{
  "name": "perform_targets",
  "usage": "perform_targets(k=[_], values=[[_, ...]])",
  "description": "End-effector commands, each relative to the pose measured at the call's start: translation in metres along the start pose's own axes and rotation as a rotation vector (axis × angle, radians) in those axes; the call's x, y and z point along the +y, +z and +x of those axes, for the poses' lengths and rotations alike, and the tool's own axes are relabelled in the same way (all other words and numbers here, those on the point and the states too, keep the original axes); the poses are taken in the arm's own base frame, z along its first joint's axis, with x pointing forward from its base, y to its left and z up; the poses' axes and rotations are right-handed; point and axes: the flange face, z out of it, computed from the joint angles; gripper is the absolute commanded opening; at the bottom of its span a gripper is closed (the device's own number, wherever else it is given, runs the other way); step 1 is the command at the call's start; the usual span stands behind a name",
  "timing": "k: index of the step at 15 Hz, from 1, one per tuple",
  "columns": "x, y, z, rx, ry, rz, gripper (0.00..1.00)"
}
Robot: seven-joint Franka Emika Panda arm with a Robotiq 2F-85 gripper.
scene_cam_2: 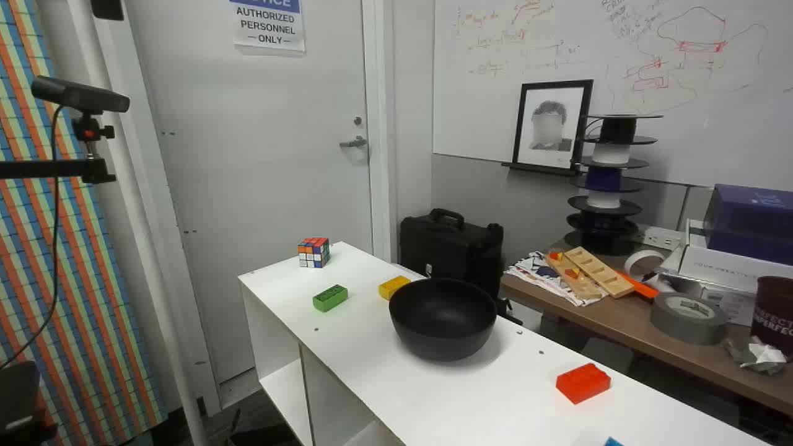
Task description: Put the green, yellow, orange and blue lego bricks in the black bowl
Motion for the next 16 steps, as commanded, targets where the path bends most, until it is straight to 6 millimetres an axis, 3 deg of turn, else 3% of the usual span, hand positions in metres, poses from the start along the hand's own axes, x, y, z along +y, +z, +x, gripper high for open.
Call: perform_targets(k=[1, 16], values=[[0.0, -0.0022, 0.0005, 0.003, 0.0, 0.001, 1.0], [0.0006, -0.0091, -0.0003, 0.018, 0.002, 0.006, 1.0]])
